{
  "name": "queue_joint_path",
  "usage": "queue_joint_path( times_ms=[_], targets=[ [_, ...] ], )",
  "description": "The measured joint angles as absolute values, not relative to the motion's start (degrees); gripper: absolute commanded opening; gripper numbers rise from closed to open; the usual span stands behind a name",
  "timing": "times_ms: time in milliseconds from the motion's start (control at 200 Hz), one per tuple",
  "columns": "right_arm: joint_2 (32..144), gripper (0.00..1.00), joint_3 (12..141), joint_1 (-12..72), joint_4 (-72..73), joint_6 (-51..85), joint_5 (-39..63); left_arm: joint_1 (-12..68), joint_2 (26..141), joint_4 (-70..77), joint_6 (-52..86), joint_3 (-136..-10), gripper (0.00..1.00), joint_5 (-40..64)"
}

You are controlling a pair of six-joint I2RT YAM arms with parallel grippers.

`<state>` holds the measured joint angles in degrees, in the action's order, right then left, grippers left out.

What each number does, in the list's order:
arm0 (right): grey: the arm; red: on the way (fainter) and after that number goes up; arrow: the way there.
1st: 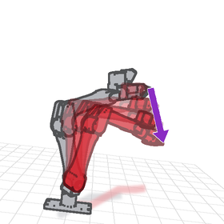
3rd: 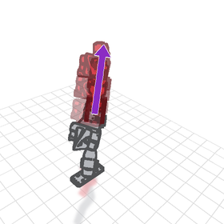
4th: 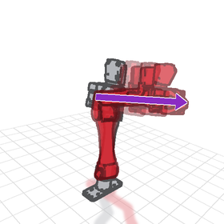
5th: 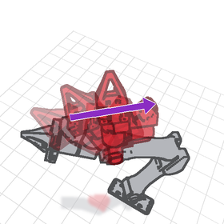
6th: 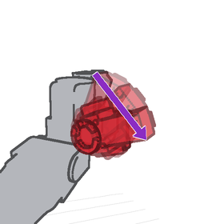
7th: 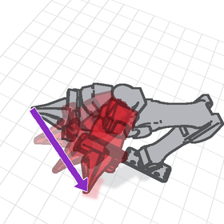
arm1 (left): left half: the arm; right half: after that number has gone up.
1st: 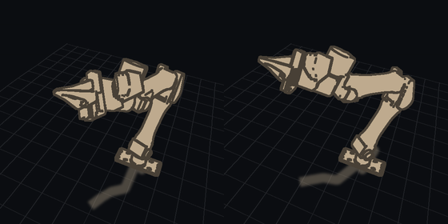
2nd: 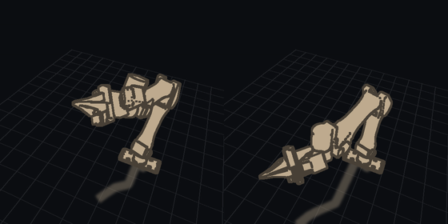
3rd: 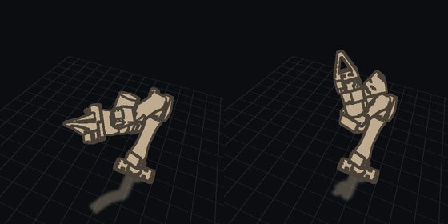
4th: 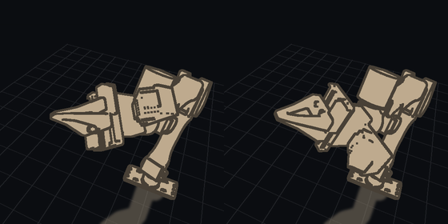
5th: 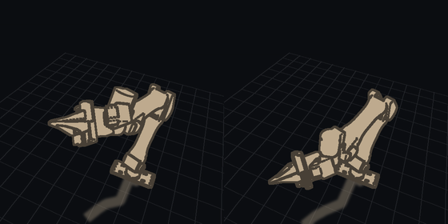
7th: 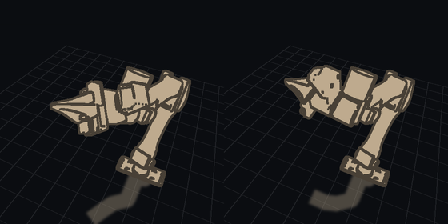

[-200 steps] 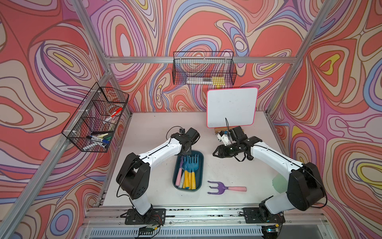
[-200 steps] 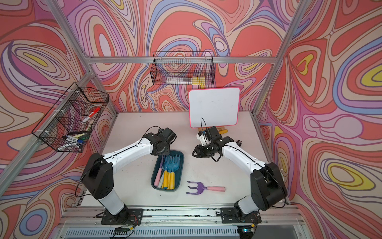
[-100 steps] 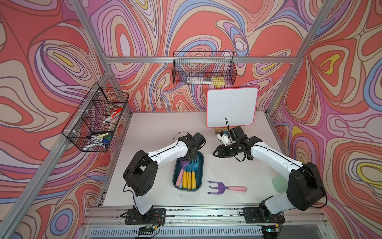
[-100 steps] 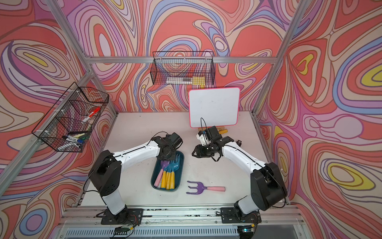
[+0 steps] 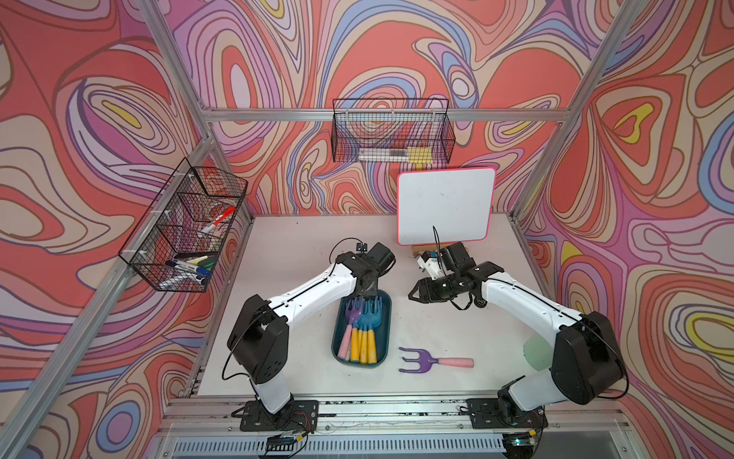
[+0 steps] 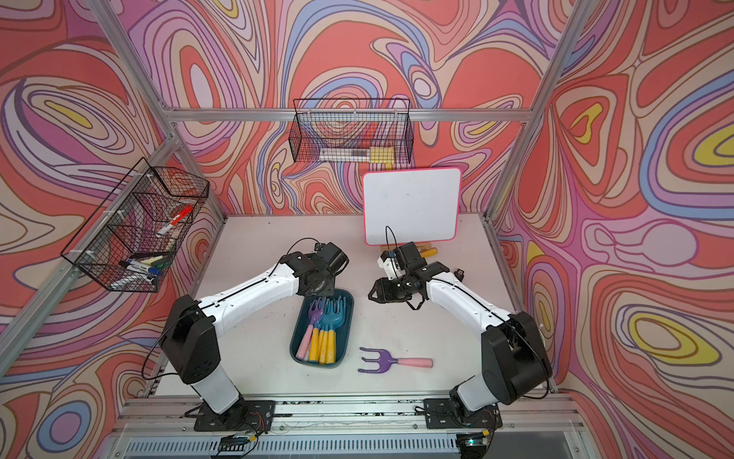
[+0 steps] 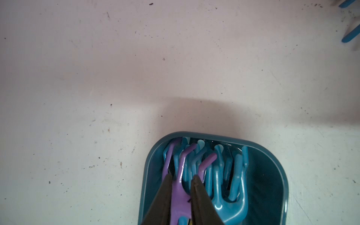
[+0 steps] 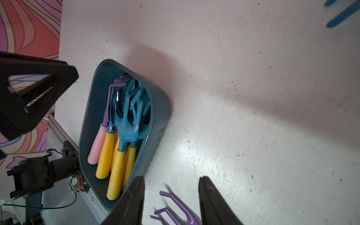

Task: Put the rake into the storage box
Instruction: Place the rake in the storage box, then move the storage box to the center of the board.

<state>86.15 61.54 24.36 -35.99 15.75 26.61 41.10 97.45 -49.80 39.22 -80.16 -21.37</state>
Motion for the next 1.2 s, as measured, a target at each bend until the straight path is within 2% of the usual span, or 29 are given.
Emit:
queue_joint_path(
  times_ms=[85, 230, 496, 686, 781, 856, 1202],
  targets=[
    [86.1, 0.49, 61.5, 24.4, -36.0, 15.7, 26.6, 40.4, 95.4, -50.5, 39.6, -76.9, 0.33, -21.9],
    [86.1, 0.49, 61.5, 24.4, -36.0, 15.7, 26.6, 39.3, 94.7, -51.9, 41.1, -70.9, 0.33, -22.3],
    [86.1, 0.49, 61.5, 24.4, -36.0, 15.7, 26.7, 39.2, 95.2, -52.2, 43.4, -67.0, 0.17, -21.3],
    [86.1, 0.49, 61.5, 24.4, -36.0, 15.7, 26.7, 39.3, 97.3, -51.3, 44.0, -66.8, 0.15, -19.7],
    [86.1, 0.49, 61.5, 24.4, -36.0, 15.7, 26.7, 39.3, 97.4, -51.3, 43.9, -66.9, 0.09, -19.5],
    [86.1, 0.49, 61.5, 24.4, -36.0, 15.7, 26.6, 39.4, 97.6, -51.5, 43.7, -67.3, 0.0, -19.1],
    [86.1, 0.5, 61.5, 24.4, -36.0, 15.7, 26.0, 38.8, 102.2, -52.1, 41.8, -73.1, 0.0, -18.8]
  ],
)
